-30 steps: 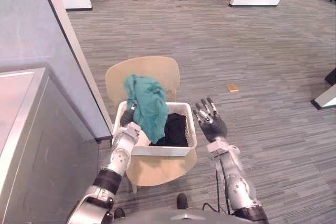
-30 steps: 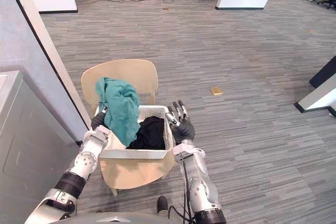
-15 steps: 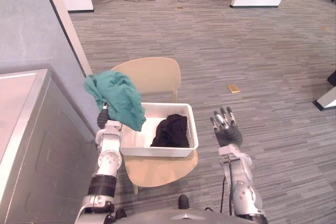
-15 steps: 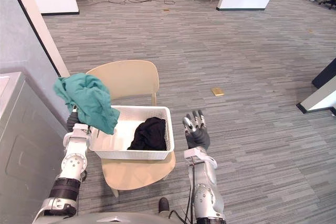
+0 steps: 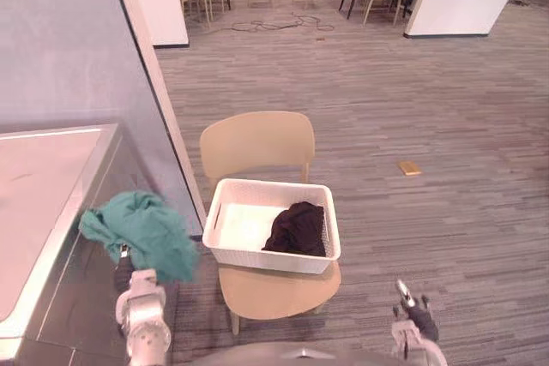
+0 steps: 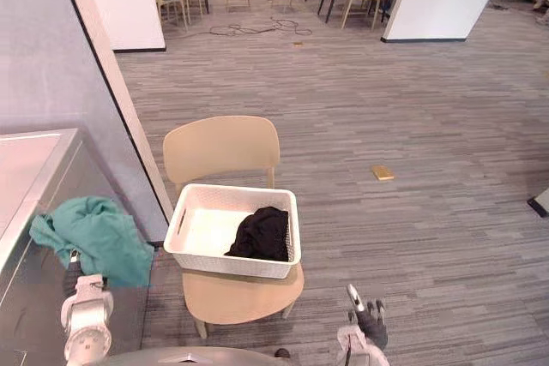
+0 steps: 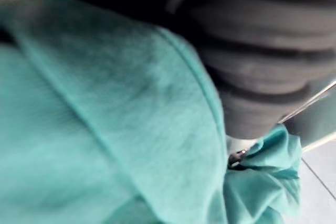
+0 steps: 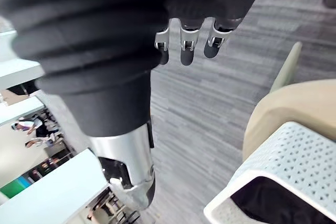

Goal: Pick up the laundry basket with both hands and put the clothes into the washing machine.

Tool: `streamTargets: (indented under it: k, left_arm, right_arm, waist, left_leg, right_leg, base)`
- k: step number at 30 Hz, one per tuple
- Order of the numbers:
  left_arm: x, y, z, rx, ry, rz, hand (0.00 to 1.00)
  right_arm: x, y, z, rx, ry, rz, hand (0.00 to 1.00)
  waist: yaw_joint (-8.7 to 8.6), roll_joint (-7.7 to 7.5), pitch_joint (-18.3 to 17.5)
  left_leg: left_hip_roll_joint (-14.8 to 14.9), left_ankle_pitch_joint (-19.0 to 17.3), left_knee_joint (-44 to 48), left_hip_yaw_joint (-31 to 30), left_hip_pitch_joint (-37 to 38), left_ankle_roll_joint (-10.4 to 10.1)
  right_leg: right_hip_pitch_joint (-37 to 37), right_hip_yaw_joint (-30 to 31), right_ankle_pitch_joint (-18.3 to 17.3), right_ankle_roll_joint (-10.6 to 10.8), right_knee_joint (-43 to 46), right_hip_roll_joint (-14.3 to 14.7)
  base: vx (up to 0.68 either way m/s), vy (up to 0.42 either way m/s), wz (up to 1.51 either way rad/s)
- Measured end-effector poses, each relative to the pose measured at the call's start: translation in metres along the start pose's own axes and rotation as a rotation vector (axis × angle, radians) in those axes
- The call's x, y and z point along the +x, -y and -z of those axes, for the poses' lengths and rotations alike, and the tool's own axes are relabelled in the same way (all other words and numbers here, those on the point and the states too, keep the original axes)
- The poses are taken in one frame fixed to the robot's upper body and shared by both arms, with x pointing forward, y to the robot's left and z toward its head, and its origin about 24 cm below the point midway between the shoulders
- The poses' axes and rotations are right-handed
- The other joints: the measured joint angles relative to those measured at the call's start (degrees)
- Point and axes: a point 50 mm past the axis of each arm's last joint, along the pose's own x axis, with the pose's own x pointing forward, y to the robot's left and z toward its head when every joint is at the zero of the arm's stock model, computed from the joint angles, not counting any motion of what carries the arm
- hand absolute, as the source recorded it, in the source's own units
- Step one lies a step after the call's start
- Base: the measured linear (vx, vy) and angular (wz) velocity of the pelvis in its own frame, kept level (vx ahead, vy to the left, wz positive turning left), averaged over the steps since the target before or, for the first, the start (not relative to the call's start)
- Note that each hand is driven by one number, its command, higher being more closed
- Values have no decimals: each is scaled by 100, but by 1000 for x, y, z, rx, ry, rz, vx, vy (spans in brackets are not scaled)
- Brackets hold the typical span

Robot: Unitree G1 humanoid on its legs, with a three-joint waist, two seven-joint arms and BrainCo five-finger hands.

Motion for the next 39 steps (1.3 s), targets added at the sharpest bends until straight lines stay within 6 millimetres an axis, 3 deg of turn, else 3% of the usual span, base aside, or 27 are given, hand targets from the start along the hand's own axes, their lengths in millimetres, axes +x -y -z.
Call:
streamTargets:
  k: [6,12,17,22,24,26,27,28,29,30,31,33,35,36,37,38,39]
  left_arm:
    - [-16,-25,8,40,-79,-39,100]
    - [-25,-51,39,107,-241,-121,100]
    - [-28,-53,55,144,-319,-112,100]
    - [-16,-26,62,142,-327,0,100]
    - [-16,-19,66,156,-347,32,100]
    - [-17,-13,66,155,-347,65,100]
    - [-13,-4,60,143,-320,106,100]
    - [-11,3,59,144,-316,136,100]
    - [-12,4,60,143,-319,150,100]
    - [-18,3,64,147,-341,156,100]
    - [-21,5,69,153,-366,174,100]
    - [-21,17,78,158,-398,232,100]
    - [-20,38,88,161,-430,314,100]
    - [-21,48,94,163,-446,358,100]
    - [-19,56,97,155,-450,382,100]
    - [-18,57,97,156,-444,381,100]
    - [-14,53,95,175,-433,365,100]
  right_arm:
    - [-3,41,36,-3,-166,182,0]
    - [-14,68,76,-39,-365,311,0]
    - [-3,56,80,-112,-396,278,0]
    - [17,25,73,-253,-381,156,0]
    - [28,11,64,-351,-354,98,0]
    - [34,7,57,-397,-335,83,0]
    - [37,-6,60,-403,-336,52,0]
    - [38,-10,61,-398,-332,43,0]
    - [38,-13,62,-398,-332,36,0]
    - [39,-12,58,-400,-316,42,0]
    - [39,-10,55,-400,-302,45,0]
    - [39,-6,53,-390,-293,60,0]
    - [40,0,51,-363,-291,97,0]
    - [40,7,50,-337,-298,137,0]
    - [41,12,51,-312,-311,176,0]
    - [42,15,50,-305,-314,196,0]
    - [40,22,52,-305,-334,230,0]
  waist:
    - [151,6,-39]
    - [234,-13,-22]
    - [239,-75,236]
    - [337,-60,1014]
    - [350,-13,1092]
    - [341,178,1189]
    - [355,-3,1170]
    - [373,-85,1226]
    - [384,-84,1226]
    - [331,-17,1205]
    - [270,104,1131]
    - [169,215,1037]
    - [59,232,972]
    - [10,268,848]
    - [5,263,827]
    - [-12,250,837]
    - [-9,252,838]
  left_leg:
    - [23,-3,0,108,3,7]
    - [14,-4,0,205,9,8]
    - [107,-4,32,194,-58,6]
    - [177,82,670,-220,-796,101]
    - [25,259,681,-478,-1187,369]
    - [15,360,540,-719,-1327,610]
    - [2,-236,515,-148,-1433,1049]
    - [31,-275,1213,26,-1628,1072]
    - [107,-351,2204,159,-1754,990]
    - [348,-665,3039,320,-1584,737]
    - [642,-850,3373,487,-1206,602]
    - [1069,-902,3383,696,-763,558]
    - [1392,-787,3070,851,-597,554]
    - [1488,-161,2523,936,-590,692]
    - [1222,-186,1942,815,-457,299]
    - [1151,-290,1801,799,-463,147]
    - [1132,-522,1751,700,-467,-185]
  right_leg:
    - [0,-159,-117,28,154,-64]
    - [37,-200,-133,37,160,-101]
    - [-73,-224,-199,-11,346,-63]
    - [-672,-601,-652,-94,1372,-158]
    - [-1218,-840,-984,-115,2137,-403]
    - [-1385,-951,-1164,-264,2352,-349]
    - [-1387,-1155,-1032,-375,2079,-577]
    - [-1391,-1224,-992,-367,2072,-718]
    - [-1348,-1312,-961,-385,2068,-808]
    - [-1144,-1549,-931,-429,2005,-823]
    - [-963,-1756,-925,-437,1992,-823]
    - [-833,-2091,-885,-424,1997,-885]
    - [-885,-2452,-728,-320,2014,-1112]
    - [-1023,-2653,-560,-245,2033,-1257]
    - [-1113,-2703,-358,-232,1989,-1404]
    - [-1114,-2682,-215,-298,1943,-1436]
    - [-1122,-2590,-41,-483,2012,-1456]
  base:
    - [-27,4,13]
    - [-8,5,5]
    - [-2,-6,3]
    - [-65,-31,47]
    - [-17,-48,75]
    - [-47,-58,71]
    - [-47,-37,90]
    - [-19,-35,89]
    - [8,-86,63]
    - [0,-68,74]
    - [1,-31,69]
    - [0,141,90]
    - [-52,303,124]
    - [-77,365,120]
    - [-76,406,107]
    - [-84,468,85]
    - [-84,395,56]
